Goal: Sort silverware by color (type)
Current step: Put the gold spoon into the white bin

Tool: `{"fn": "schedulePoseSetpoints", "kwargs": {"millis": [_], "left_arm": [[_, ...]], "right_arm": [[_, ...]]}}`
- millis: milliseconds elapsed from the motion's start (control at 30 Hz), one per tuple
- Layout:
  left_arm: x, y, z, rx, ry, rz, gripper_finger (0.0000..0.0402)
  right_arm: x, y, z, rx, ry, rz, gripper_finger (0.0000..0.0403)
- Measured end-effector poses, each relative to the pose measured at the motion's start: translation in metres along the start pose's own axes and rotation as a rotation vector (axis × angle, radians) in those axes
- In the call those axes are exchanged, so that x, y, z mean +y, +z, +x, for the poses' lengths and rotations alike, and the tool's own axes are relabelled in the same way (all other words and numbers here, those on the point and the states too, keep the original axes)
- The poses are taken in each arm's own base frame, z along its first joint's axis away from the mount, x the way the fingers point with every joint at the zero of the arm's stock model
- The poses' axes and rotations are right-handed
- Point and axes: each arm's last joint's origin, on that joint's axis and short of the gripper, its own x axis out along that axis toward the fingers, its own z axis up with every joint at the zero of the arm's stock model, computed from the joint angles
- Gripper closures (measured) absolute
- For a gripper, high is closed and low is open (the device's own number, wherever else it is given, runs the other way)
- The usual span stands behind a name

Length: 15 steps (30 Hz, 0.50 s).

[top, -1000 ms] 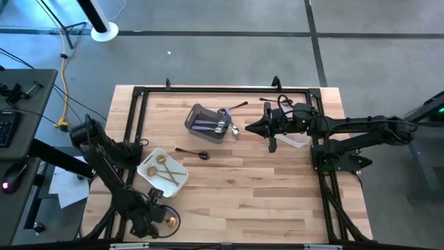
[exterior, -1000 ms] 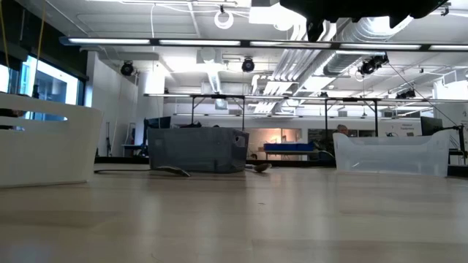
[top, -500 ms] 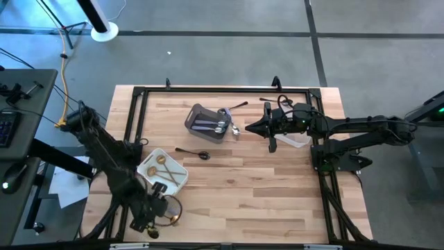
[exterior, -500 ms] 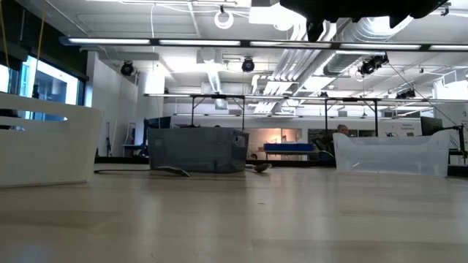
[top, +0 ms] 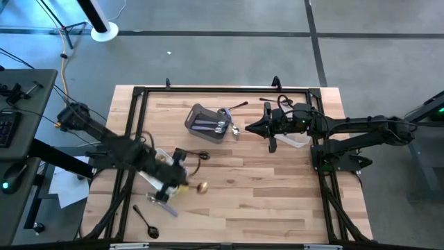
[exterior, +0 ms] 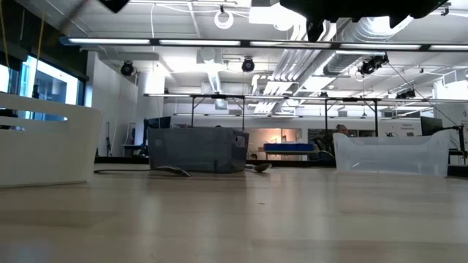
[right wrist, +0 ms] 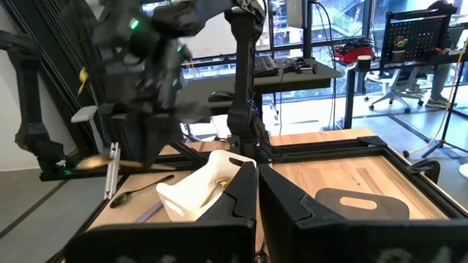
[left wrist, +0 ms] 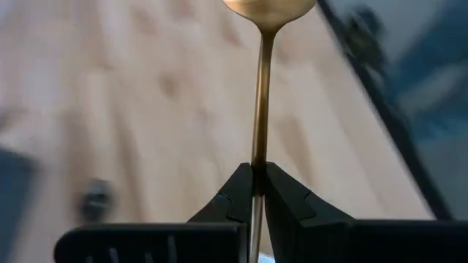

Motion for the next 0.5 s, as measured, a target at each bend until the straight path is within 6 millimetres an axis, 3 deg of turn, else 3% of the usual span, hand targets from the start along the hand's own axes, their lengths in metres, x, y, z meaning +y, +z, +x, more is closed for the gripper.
{"fn": "schedulePoseSetpoints", "kwargs": {"millis": [133,300,500], "left_arm": [[0.033,0.015,-0.016,-0.1,0.143,-0.086,0.0392],[0.064,0.029,-0.038,-0.377,0.228,-0.161,0.0392],[0.09,0.019,-0.046,-0.698,0.253,-0.225,0.0392]], "right_arm": [[0.0,0.001,0.0,-0.009,0.001,0.031,0.0402],[0.001,0.006,0.0,-0.064,0.009,0.054,0.0402],[0.002,0.014,-0.001,-0.142,0.018,0.03,0.0402]]}}
